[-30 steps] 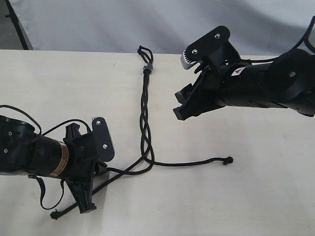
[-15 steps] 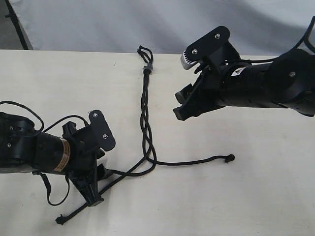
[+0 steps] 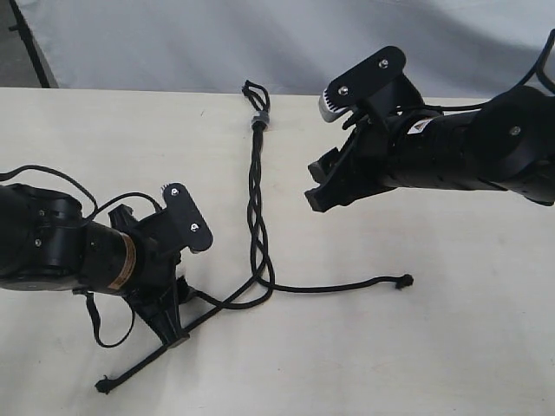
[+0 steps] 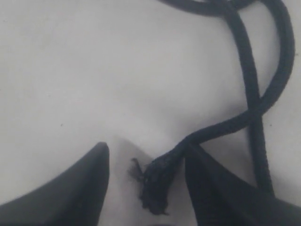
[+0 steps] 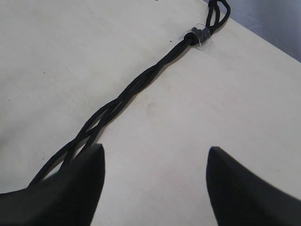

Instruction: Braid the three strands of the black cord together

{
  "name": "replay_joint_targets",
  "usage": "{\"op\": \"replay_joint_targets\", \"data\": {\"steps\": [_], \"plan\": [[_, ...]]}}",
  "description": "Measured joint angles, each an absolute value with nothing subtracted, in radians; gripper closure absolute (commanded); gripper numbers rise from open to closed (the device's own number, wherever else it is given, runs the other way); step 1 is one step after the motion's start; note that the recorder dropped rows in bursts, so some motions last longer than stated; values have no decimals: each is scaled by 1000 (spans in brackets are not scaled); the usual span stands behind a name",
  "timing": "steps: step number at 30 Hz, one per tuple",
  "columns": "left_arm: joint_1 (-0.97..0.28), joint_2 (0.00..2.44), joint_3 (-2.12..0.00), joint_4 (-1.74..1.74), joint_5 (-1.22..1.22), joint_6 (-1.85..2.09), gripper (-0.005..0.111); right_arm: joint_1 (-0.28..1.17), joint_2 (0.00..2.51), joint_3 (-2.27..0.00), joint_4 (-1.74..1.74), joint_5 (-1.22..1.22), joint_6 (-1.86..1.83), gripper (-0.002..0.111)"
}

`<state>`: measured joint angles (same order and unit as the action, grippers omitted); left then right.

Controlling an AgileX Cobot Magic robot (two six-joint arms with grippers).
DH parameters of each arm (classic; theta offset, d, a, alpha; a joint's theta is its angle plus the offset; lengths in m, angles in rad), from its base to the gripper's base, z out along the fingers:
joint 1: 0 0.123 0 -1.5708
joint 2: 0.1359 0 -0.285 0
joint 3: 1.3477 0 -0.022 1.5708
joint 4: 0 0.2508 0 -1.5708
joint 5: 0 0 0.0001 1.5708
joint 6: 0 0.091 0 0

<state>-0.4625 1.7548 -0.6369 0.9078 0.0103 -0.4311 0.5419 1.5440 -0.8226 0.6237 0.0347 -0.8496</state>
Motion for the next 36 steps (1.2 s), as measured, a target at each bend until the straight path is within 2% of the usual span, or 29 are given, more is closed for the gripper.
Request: {"op": "replay_joint_targets", "data": {"steps": [3,6,9,10,24,26,32,36], "plan": [[-456,1755,-637,908,10,-431,63,542,1544,-823,624,35,-849,48],[-432,1755,-637,908,10,-432,81,542,1544,-823,624,35,-846,48],[-406,1757,-637,908,8,-436,104,542,1544,-823,624,35,-846,48],[-404,1759,-637,908,8,-438,106,542,1544,-823,624,35,-846,48],[-398,1761,-637,908,8,-444,106,542,1544,-823,624,35,-846,48],[-398,1761,-637,908,8,-452,99,542,1544,-823,624,35,-846,48],[-396,1761,-637,908,15,-472,54,542,1544,-823,624,35,-846,48],[-392,1750,-639,906,15,-520,35,542,1544,-823,624,35,-846,48]]}}
